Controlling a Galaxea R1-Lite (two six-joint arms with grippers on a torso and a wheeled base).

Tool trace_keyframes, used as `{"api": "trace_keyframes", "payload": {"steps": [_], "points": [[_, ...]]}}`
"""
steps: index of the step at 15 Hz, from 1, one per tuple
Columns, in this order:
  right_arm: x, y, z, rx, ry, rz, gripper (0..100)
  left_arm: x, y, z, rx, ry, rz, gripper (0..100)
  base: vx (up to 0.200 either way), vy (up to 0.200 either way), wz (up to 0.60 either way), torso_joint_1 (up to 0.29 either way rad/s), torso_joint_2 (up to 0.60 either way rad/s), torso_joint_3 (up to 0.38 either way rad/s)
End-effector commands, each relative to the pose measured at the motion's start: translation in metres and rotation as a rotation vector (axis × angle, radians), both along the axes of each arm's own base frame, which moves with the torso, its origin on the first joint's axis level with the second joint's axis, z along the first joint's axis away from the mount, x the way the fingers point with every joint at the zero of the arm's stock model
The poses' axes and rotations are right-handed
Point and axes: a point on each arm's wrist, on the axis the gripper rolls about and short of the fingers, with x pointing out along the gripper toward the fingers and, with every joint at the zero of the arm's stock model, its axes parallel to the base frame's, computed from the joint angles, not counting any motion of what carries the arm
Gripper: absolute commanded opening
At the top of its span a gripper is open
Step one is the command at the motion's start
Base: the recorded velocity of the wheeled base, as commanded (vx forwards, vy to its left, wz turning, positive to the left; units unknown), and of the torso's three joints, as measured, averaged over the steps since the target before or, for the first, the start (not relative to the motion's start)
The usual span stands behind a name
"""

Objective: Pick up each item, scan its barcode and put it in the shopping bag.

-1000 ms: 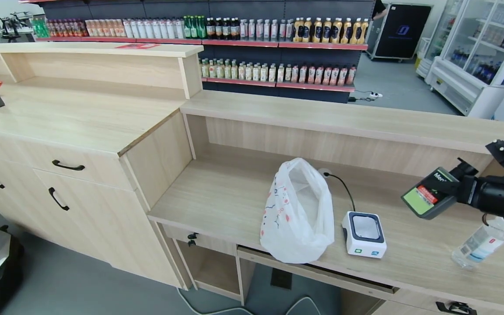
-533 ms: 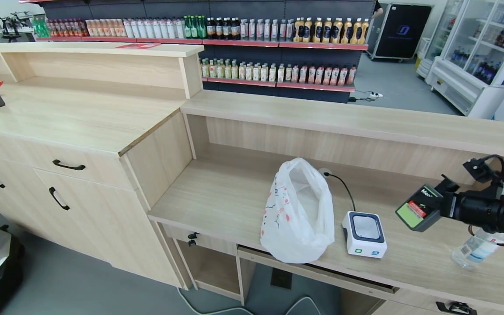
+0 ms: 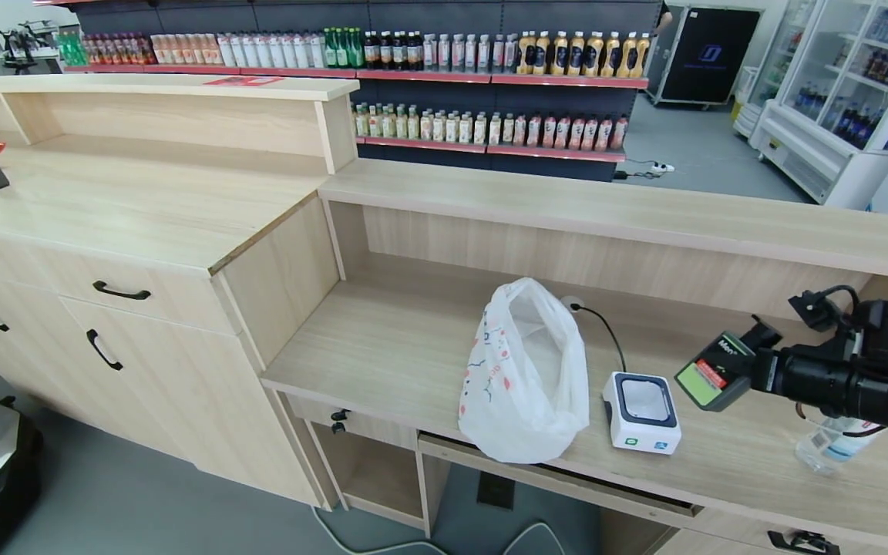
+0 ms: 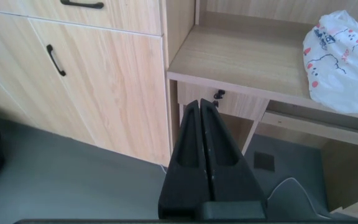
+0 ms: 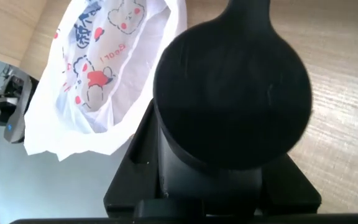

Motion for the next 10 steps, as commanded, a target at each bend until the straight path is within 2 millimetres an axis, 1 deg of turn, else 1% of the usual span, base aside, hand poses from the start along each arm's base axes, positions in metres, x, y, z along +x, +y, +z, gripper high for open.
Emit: {"api": "trace_keyframes", "payload": {"steps": [1, 3, 6, 10], "points": [[0.006, 0.001, -0.012, 0.008, 0.018, 0.012, 0, 0.0, 0.0, 0.0, 0.0, 0.0, 0.0, 0, 0.0, 0.0, 0.0, 0.0, 0.0, 0.0], [0.007, 0.002, -0.016, 0.017, 0.02, 0.027, 0, 0.0, 0.0, 0.0, 0.0, 0.0, 0.0, 0, 0.0, 0.0, 0.0, 0.0, 0.0, 0.0], [0.013, 0.011, -0.022, 0.017, 0.008, 0.061, 0, 0.0, 0.0, 0.0, 0.0, 0.0, 0.0, 0, 0.0, 0.0, 0.0, 0.0, 0.0, 0.0], [0.023, 0.022, -0.024, 0.071, -0.006, 0.074, 0, 0.0, 0.0, 0.0, 0.0, 0.0, 0.0, 0, 0.0, 0.0, 0.0, 0.0, 0.0, 0.0]]}}
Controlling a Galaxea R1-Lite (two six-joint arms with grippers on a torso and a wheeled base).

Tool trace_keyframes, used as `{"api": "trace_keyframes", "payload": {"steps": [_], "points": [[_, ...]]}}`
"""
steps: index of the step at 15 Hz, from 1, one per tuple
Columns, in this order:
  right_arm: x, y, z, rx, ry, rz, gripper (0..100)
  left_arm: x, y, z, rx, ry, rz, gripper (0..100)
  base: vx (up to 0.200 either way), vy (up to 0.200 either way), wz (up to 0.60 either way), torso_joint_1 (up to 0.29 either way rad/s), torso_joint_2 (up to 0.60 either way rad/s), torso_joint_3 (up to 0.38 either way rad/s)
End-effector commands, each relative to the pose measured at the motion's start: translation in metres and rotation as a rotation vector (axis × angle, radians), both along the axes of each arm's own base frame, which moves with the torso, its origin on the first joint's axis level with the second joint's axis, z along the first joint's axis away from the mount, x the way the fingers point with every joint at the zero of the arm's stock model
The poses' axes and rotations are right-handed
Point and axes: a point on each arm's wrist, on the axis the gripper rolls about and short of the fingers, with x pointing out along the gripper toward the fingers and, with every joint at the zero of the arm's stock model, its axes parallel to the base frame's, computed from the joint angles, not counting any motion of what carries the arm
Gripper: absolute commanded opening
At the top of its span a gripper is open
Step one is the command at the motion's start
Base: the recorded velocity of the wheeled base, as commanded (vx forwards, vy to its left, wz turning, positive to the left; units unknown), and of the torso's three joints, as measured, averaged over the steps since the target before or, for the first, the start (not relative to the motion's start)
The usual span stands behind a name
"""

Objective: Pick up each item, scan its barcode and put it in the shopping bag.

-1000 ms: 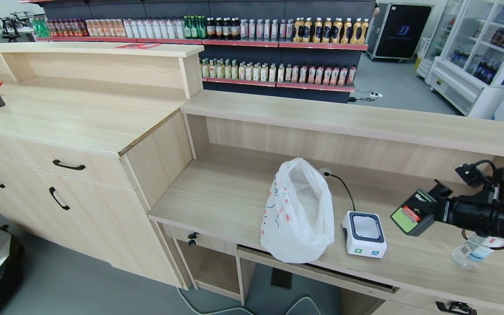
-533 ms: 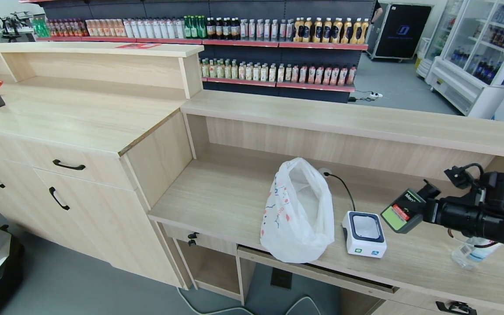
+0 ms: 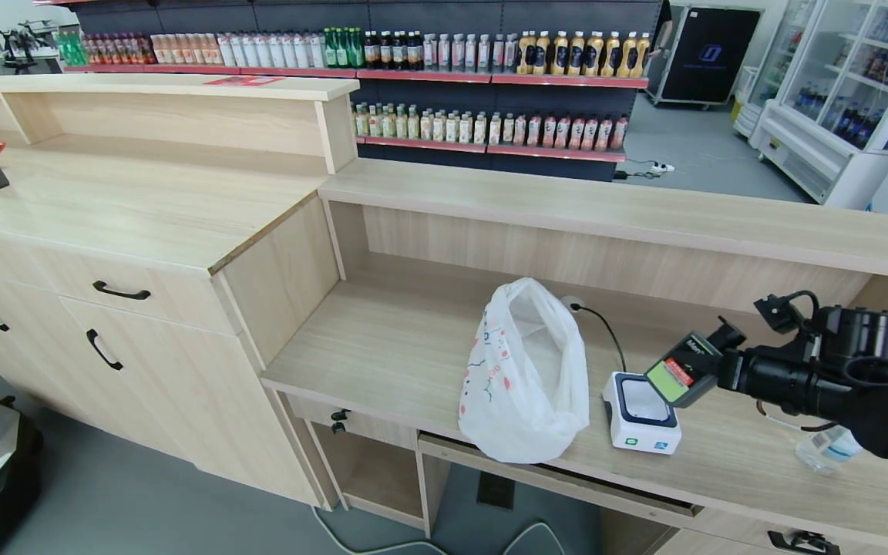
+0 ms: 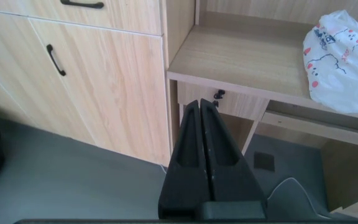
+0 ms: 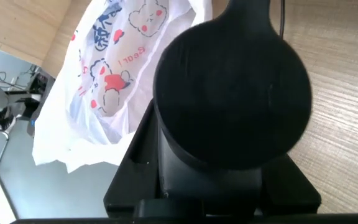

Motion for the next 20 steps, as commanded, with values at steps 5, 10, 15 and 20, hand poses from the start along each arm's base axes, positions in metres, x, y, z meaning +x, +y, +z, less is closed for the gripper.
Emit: {"api": "trace_keyframes", "payload": {"steps": [5, 10, 15, 20], "points": [[0.011, 0.004, -0.012, -0.01, 0.011, -0.01, 0, 0.0, 0.0, 0.0, 0.0, 0.0, 0.0, 0, 0.0, 0.0, 0.0, 0.0, 0.0, 0.0], [0.012, 0.007, -0.017, -0.009, 0.024, -0.006, 0, 0.0, 0.0, 0.0, 0.0, 0.0, 0.0, 0, 0.0, 0.0, 0.0, 0.0, 0.0, 0.0], [0.015, 0.015, -0.021, -0.012, 0.017, 0.013, 0, 0.0, 0.0, 0.0, 0.0, 0.0, 0.0, 0, 0.0, 0.0, 0.0, 0.0, 0.0, 0.0], [0.023, 0.018, -0.022, -0.012, 0.009, 0.019, 0, 0.0, 0.0, 0.0, 0.0, 0.0, 0.0, 0, 0.0, 0.0, 0.0, 0.0, 0.0, 0.0]]}}
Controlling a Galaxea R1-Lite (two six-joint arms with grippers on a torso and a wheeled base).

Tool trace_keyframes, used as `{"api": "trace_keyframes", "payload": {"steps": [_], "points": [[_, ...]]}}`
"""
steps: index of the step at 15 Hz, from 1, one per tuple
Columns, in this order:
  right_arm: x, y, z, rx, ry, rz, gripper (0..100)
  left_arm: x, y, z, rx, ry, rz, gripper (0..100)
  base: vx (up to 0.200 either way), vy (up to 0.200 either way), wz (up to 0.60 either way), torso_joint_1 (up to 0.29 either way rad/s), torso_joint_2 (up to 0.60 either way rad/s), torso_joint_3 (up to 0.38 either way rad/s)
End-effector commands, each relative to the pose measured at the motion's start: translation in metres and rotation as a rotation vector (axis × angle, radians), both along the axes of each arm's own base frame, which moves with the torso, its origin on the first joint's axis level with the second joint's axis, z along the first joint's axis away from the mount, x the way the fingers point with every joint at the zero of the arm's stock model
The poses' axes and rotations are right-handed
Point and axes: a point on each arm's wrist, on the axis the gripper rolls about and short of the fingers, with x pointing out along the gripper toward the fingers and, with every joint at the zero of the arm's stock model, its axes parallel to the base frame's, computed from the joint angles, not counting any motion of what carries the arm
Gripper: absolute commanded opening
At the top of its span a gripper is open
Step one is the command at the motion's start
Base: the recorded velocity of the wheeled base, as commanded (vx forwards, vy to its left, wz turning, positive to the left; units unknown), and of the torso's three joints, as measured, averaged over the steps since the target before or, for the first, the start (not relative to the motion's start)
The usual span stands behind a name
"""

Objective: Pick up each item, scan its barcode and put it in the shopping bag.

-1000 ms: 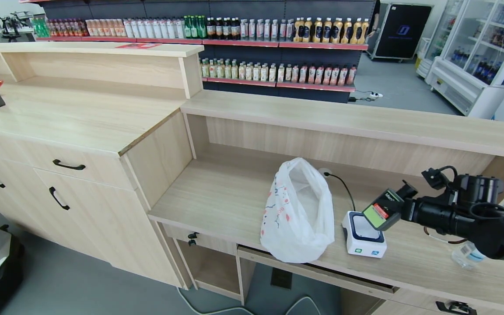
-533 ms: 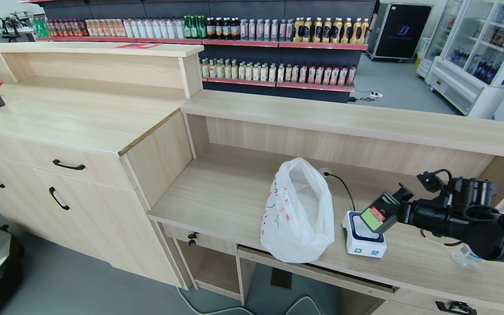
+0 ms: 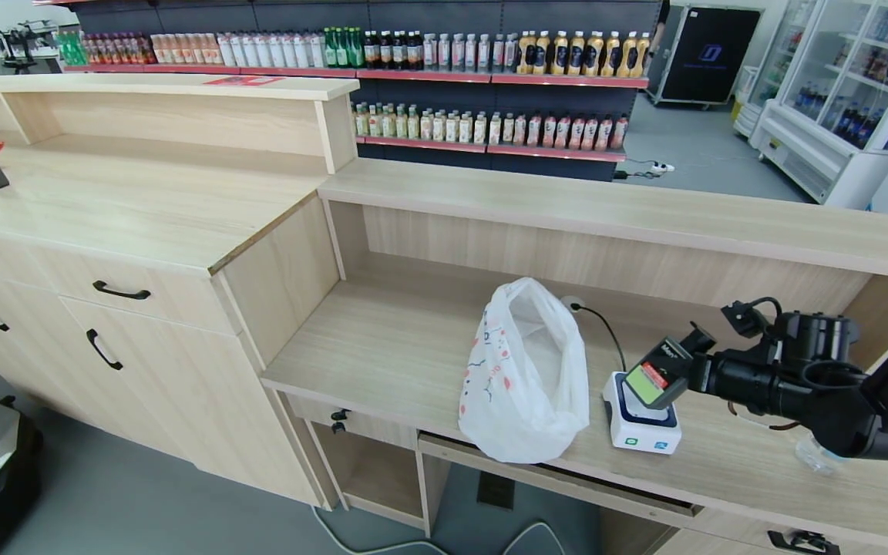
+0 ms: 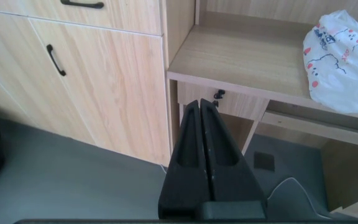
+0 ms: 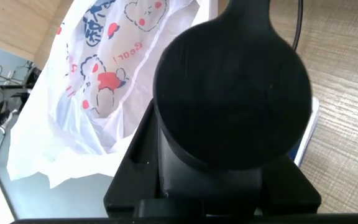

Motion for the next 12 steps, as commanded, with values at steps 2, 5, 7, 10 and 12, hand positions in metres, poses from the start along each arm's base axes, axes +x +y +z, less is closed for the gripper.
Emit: {"api": "trace_keyframes", "payload": {"steps": [2, 5, 7, 10, 12], "points": [[0.0034, 0.0005, -0.0016, 0.009, 0.003, 0.0, 0, 0.0, 0.0, 0.0, 0.0, 0.0, 0.0, 0, 0.0, 0.0, 0.0, 0.0, 0.0, 0.0], [0.0086, -0.001, -0.0035, 0.01, 0.001, -0.017, 0, 0.0, 0.0, 0.0, 0.0, 0.0, 0.0, 0, 0.0, 0.0, 0.0, 0.0, 0.0, 0.0], [0.0113, -0.0008, -0.0024, 0.009, -0.005, -0.016, 0, 0.0, 0.0, 0.0, 0.0, 0.0, 0.0, 0, 0.0, 0.0, 0.0, 0.0, 0.0, 0.0], [0.0113, -0.0003, -0.0027, 0.009, -0.002, -0.014, 0, 0.0, 0.0, 0.0, 0.0, 0.0, 0.0, 0, 0.0, 0.0, 0.0, 0.0, 0.0, 0.0], [0.011, -0.0002, -0.003, 0.009, -0.001, -0.014, 0, 0.0, 0.0, 0.0, 0.0, 0.0, 0.0, 0, 0.0, 0.0, 0.0, 0.0, 0.0, 0.0]]}}
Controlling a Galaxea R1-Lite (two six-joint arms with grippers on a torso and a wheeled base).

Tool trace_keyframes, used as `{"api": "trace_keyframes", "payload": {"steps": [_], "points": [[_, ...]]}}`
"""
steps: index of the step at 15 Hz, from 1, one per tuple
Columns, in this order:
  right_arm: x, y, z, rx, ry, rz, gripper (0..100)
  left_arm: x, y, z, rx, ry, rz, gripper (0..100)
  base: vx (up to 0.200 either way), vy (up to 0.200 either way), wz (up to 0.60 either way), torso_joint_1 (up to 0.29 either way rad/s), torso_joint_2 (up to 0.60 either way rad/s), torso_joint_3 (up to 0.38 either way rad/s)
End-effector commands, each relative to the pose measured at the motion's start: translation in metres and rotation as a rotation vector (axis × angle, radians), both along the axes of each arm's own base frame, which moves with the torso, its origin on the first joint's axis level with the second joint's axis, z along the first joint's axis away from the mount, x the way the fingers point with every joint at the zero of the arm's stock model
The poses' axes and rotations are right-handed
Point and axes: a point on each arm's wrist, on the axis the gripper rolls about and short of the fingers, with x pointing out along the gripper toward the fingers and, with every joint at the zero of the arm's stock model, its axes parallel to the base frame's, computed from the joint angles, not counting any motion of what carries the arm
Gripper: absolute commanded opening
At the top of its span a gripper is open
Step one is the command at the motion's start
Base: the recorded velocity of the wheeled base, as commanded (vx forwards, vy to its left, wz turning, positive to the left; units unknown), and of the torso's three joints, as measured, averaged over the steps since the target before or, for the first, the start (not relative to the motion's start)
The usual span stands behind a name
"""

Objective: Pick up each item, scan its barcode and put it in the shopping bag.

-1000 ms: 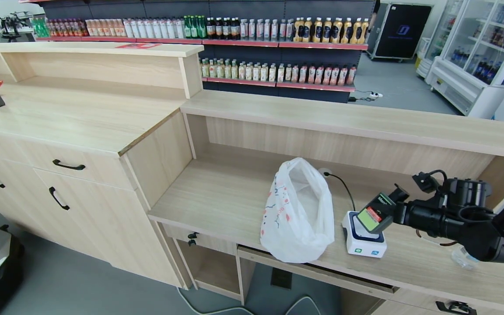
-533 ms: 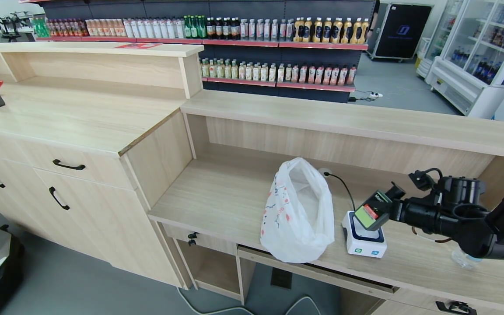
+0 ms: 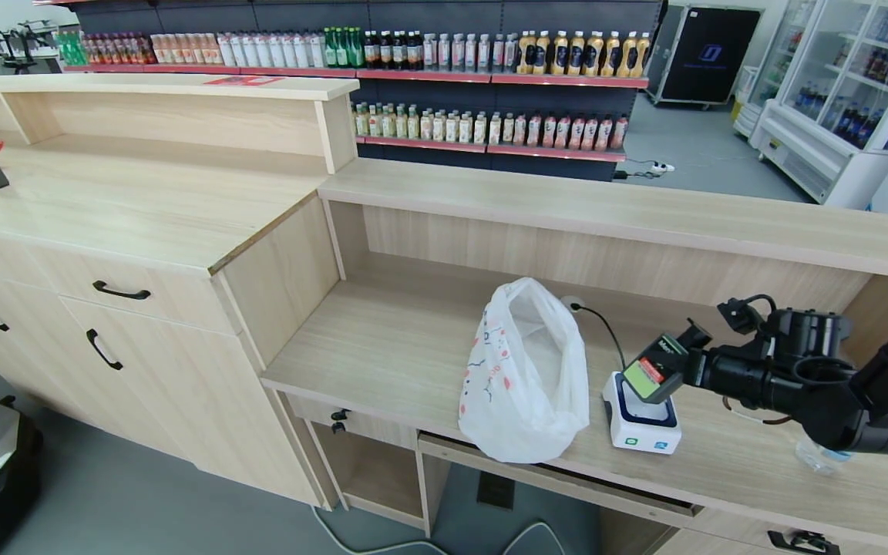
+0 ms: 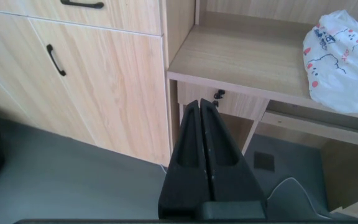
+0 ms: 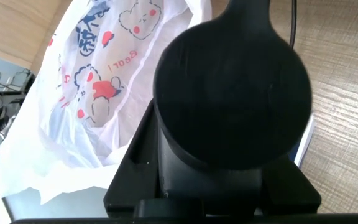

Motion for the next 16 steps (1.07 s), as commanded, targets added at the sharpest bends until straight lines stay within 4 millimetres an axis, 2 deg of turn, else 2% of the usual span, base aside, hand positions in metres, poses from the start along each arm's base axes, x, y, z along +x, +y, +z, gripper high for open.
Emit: {"api": "trace_keyframes", "payload": {"steps": [1, 6, 7, 8, 9, 10, 12, 14, 16], "points": [[0.0, 0.002, 0.0, 0.0, -0.001, 0.005, 0, 0.0, 0.0, 0.0, 0.0, 0.0, 0.001, 0, 0.0, 0.0, 0.0, 0.0, 0.0, 0.0], [0.0, 0.007, 0.002, 0.0, -0.004, 0.019, 0, 0.0, 0.0, 0.0, 0.0, 0.0, 0.001, 0, 0.0, 0.0, 0.0, 0.0, 0.0, 0.0], [-0.002, 0.007, 0.006, -0.002, -0.012, 0.019, 0, 0.0, 0.0, 0.0, 0.0, 0.0, 0.001, 0, 0.0, 0.0, 0.0, 0.0, 0.0, 0.0], [-0.01, 0.008, 0.018, -0.016, -0.046, 0.02, 0, 0.0, 0.0, 0.0, 0.0, 0.0, 0.001, 0, 0.0, 0.0, 0.0, 0.0, 0.0, 0.0], [-0.028, 0.007, 0.036, -0.094, -0.125, 0.022, 0, 0.0, 0.0, 0.0, 0.0, 0.0, 0.001, 0, 0.0, 0.0, 0.0, 0.0, 0.0, 0.0], [-0.048, 0.001, 0.048, -0.259, -0.216, -0.025, 0, 0.0, 0.0, 0.0, 0.0, 0.0, 0.001, 0, 0.0, 0.0, 0.0, 0.0, 0.0, 0.0], [-0.086, -0.023, 0.068, -0.677, -0.299, -0.205, 0, 0.0, 0.0, 0.0, 0.0, 0.0, 0.001, 0, 0.0, 0.0, 0.0, 0.0, 0.0, 0.0], [-0.105, -0.031, 0.088, -0.787, -0.331, -0.302, 0, 0.0, 0.0, 0.0, 0.0, 0.0, 0.001, 0, 0.0, 0.0, 0.0, 0.0, 0.0, 0.0], [-0.113, -0.034, 0.097, -0.8, -0.357, -0.33, 0, 0.0, 0.0, 0.0, 0.0, 0.0, 0.001, 0, 0.0, 0.0, 0.0, 0.0, 0.0, 0.0]]}}
